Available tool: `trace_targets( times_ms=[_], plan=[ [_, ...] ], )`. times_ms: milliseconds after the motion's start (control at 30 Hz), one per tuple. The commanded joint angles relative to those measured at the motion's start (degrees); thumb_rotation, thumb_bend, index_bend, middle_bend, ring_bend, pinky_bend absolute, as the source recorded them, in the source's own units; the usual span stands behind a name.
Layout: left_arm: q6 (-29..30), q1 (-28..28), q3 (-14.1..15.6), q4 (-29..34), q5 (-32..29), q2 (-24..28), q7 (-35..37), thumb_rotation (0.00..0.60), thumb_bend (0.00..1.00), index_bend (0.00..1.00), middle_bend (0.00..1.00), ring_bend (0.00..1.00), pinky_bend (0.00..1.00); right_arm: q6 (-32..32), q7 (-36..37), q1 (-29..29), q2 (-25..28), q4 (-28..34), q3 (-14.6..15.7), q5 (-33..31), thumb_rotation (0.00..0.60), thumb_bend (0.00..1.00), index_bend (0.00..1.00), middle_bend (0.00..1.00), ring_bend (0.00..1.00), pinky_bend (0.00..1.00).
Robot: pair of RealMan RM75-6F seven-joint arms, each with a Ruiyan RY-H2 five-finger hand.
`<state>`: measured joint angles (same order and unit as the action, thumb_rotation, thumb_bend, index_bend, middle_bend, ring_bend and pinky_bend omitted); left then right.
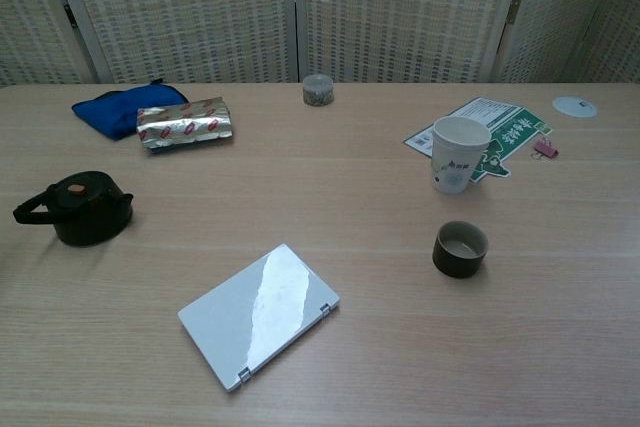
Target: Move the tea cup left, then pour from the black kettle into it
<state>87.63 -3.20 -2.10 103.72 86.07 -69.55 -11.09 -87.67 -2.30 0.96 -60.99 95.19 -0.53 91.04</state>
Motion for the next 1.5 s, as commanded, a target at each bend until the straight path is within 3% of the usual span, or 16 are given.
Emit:
trace_targets(
  times_ms=[33,667,1000,1500],
  plan=[
    [0.6,0.1,-0.2,-0.2,0.4,-0.3,0.2,0.6,0.17,0.09,0.02,0.05,0.09,-0.1,0.2,0.0,-0.2,-0.1,0.0,0.0,0.6,0.21,0.3,0.25,0.16,0.27],
    [0.2,0.3,0.1,-1.2,0.0,-0.6,0.8,0.6,0.17,0.09,0.02,0.05,0.09,3.3,-0.7,2.5,-0.6,0.6,0.5,2.1,0.6,0.2,0.3,0.26,0.16,0.27],
    [0.3,0.3,0.1,-1.2,0.3,-0.7,1.1,0.6,0.17,0.09,0.02,0.05,0.09,13.1,-4.3,8.8,-2.2,2.1,0.0,2.0,0.6,0.15,0.3,0.28,0.16,0.27],
    [0.9,0.6,0.1,-1.0,0.7,-0.1,1.5,0.6,0.17,0.09,0.02,0.05,0.09,26.8,-8.8,18.4,-10.1,-0.6,-3.0,-5.1,0.6,0.12,0.3,0.29,0.16,0.27]
  ],
)
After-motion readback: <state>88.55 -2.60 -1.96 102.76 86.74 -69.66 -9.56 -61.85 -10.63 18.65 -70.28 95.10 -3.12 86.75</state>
